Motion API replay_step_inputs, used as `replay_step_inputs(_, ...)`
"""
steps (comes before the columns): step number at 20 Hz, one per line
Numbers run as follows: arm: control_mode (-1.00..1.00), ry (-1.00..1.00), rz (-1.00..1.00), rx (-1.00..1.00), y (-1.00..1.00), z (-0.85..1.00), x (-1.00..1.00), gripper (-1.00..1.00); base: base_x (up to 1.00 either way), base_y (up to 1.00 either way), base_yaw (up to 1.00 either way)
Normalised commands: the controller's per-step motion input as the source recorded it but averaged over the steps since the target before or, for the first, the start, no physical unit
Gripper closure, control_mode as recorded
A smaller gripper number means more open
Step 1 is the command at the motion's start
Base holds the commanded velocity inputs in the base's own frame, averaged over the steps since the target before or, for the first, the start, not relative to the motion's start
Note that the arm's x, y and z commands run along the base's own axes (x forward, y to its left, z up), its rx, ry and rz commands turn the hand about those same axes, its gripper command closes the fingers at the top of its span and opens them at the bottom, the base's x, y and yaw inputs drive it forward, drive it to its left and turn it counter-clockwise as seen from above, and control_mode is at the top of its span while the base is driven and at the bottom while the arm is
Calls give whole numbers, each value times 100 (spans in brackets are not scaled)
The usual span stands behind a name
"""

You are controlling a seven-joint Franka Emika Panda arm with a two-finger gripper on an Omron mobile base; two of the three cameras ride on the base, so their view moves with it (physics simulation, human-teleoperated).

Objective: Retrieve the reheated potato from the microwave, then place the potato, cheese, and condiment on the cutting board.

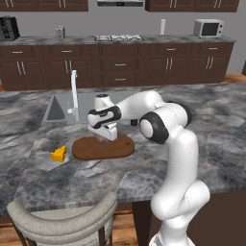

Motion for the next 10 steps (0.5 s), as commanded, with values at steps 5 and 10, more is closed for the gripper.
replay_step_inputs(5,-100,0,-7,0,22,-22,-45,100,0,0,0)
replay_step_inputs(10,-100,-2,-3,0,6,-23,-45,100,0,0,0)
